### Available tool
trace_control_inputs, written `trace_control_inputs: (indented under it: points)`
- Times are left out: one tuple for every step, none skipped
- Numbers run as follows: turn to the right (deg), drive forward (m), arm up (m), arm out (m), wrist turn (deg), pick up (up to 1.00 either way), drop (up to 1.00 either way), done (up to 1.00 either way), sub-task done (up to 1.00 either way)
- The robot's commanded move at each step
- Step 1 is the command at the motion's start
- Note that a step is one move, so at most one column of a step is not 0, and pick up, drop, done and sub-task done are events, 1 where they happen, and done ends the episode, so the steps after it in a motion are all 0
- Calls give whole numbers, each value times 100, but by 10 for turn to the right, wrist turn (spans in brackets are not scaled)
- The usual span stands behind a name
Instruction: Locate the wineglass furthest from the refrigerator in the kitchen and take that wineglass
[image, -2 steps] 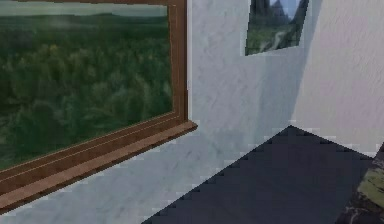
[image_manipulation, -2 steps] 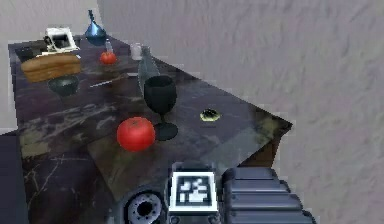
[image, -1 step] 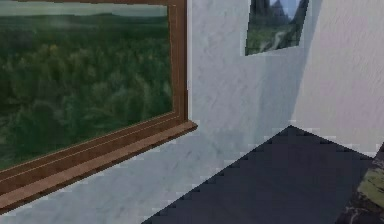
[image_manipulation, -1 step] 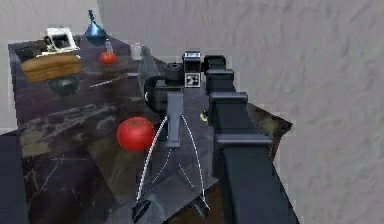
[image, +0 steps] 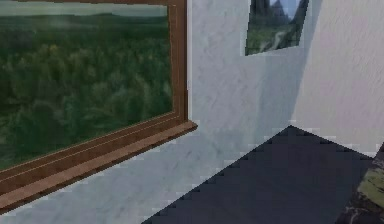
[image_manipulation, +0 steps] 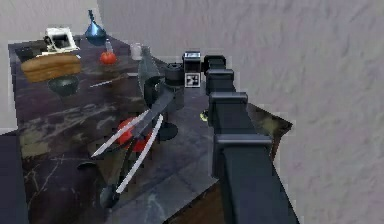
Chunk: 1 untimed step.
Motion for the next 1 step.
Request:
trace_control_inputs:
  points:
    - [0, 0, 0, 0, 450, 0, 0, 0, 0]
